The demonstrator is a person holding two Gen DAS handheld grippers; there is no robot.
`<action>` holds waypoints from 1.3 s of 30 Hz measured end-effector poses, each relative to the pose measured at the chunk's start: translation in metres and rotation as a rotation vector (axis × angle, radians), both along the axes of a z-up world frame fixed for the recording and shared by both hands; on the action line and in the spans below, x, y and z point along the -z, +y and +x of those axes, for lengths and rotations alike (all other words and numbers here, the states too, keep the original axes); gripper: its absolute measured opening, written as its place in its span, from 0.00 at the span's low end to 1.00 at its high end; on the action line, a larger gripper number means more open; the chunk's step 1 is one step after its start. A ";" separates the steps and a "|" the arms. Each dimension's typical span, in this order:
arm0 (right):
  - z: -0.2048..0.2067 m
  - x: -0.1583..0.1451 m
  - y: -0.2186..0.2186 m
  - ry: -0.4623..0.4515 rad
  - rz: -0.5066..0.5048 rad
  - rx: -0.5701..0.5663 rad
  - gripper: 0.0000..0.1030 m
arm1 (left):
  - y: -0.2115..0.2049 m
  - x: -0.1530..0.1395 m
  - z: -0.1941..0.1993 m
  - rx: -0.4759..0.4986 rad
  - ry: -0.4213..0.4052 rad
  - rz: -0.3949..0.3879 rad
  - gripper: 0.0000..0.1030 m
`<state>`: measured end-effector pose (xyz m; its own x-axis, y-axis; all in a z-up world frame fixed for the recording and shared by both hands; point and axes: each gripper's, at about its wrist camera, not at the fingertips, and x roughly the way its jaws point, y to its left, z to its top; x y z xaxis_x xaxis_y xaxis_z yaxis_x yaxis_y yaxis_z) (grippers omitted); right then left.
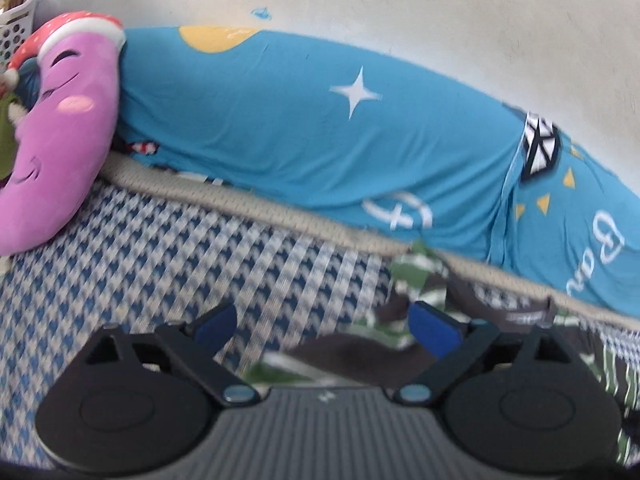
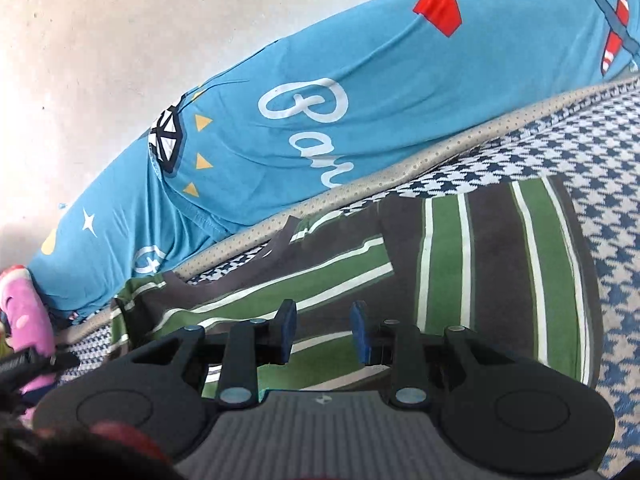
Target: Fold clothes
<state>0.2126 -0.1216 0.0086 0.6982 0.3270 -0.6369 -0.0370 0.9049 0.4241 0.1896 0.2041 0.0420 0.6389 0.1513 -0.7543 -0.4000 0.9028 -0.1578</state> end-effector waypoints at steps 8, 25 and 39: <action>0.011 -0.002 -0.007 -0.081 -0.042 -0.018 0.29 | -0.029 0.018 -0.029 0.033 0.047 0.111 1.00; 0.068 0.003 0.032 -0.219 -0.221 -0.211 0.33 | -0.073 0.042 -0.021 0.157 0.125 0.109 1.00; 0.094 0.032 0.072 -0.222 -0.340 -0.278 0.45 | -0.068 0.054 -0.019 0.142 0.195 0.089 1.00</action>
<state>0.3064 -0.0493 -0.0235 0.7445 0.3199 -0.5859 -0.3529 0.9336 0.0613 0.1710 0.1362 -0.0117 0.5019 0.1418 -0.8532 -0.2833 0.9590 -0.0073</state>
